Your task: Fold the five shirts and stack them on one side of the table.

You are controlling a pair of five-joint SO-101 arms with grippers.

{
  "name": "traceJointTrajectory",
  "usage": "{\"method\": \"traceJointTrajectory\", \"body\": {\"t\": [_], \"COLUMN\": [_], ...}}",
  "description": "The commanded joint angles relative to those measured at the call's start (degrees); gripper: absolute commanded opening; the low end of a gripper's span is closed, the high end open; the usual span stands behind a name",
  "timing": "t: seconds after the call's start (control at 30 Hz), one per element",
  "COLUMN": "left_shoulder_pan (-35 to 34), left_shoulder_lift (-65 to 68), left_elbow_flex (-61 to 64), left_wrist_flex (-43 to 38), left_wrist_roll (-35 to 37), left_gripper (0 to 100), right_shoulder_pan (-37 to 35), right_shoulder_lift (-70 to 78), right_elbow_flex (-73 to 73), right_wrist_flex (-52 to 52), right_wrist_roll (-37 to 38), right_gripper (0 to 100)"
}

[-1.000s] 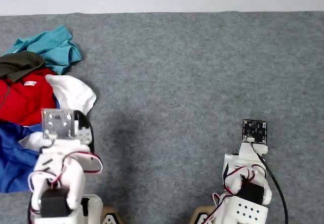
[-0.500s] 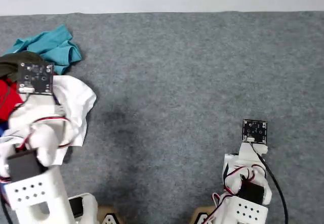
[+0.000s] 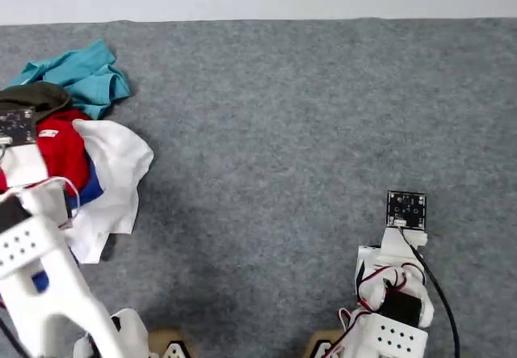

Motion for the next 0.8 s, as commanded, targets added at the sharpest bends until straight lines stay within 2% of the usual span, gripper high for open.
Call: {"method": "traceJointTrajectory", "body": {"t": [0.0,0.13,0.33,0.5,0.77], "left_shoulder_pan": [-1.4,-3.8,-8.1,-10.9,-11.2], "left_shoulder_lift": [5.1,7.3,7.7,7.8,7.8], "left_elbow_flex": [-5.8,-9.4,-9.3,-6.4,-3.6], "left_wrist_flex": [3.2,6.0,9.1,6.7,3.5], "left_wrist_roll": [1.0,0.9,0.9,0.9,1.1], "left_gripper": [6,16,25,27,28], "right_shoulder_pan": [0.0,0.0,0.0,0.0,0.0], "right_shoulder_lift": [-0.5,-0.5,-0.5,-0.5,-0.5], "right_elbow_flex": [0.4,0.4,0.4,0.4,0.4], "right_wrist_flex": [0.0,0.0,0.0,0.0,0.0], "right_wrist_roll": [0.5,0.5,0.5,0.5,0.5], "right_gripper": [1.0,1.0,1.0,1.0,1.0]}}
